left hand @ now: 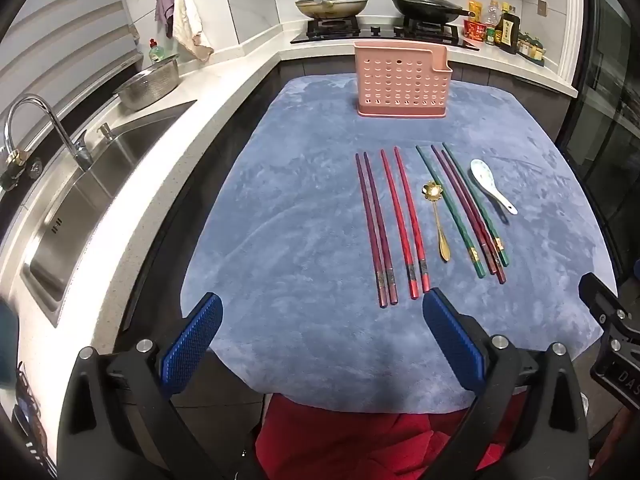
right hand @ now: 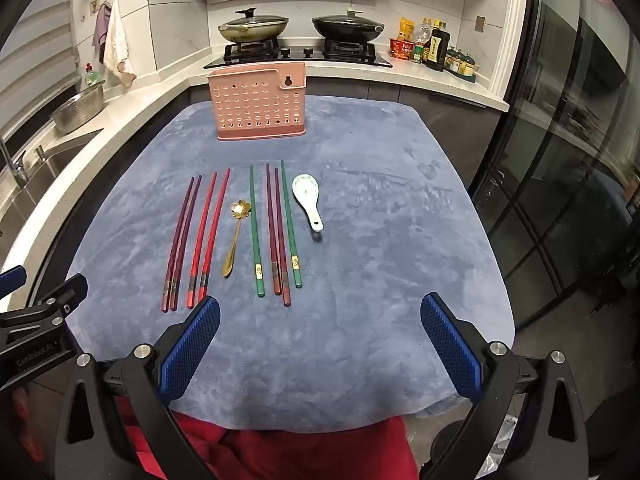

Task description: Organize utensils

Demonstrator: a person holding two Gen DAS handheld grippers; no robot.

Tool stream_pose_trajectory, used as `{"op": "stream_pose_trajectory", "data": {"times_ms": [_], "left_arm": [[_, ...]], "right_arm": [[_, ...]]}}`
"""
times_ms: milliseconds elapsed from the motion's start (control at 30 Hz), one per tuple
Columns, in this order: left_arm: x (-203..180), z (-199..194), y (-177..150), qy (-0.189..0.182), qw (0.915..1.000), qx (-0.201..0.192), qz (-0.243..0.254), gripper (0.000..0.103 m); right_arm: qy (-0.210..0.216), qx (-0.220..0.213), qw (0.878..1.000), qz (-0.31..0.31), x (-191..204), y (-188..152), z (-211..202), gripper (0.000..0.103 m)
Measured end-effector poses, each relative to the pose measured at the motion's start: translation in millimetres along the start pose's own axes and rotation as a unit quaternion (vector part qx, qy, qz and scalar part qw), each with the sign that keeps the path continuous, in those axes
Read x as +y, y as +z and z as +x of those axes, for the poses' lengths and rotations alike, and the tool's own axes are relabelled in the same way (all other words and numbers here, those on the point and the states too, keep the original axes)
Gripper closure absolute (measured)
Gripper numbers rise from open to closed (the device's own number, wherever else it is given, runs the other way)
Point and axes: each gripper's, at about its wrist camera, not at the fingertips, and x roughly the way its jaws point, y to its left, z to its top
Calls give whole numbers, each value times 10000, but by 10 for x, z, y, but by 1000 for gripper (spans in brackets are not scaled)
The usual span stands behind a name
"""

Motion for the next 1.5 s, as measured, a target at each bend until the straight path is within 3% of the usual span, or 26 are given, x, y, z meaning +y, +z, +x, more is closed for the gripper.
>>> {"op": "stream_pose_trajectory", "data": {"times_ms": [1500], "left_arm": [[109, 19, 18, 9, 9999, 30, -96, 7]], "right_arm": [[24, -41, 10000, 16, 20, 12, 6, 7]]}}
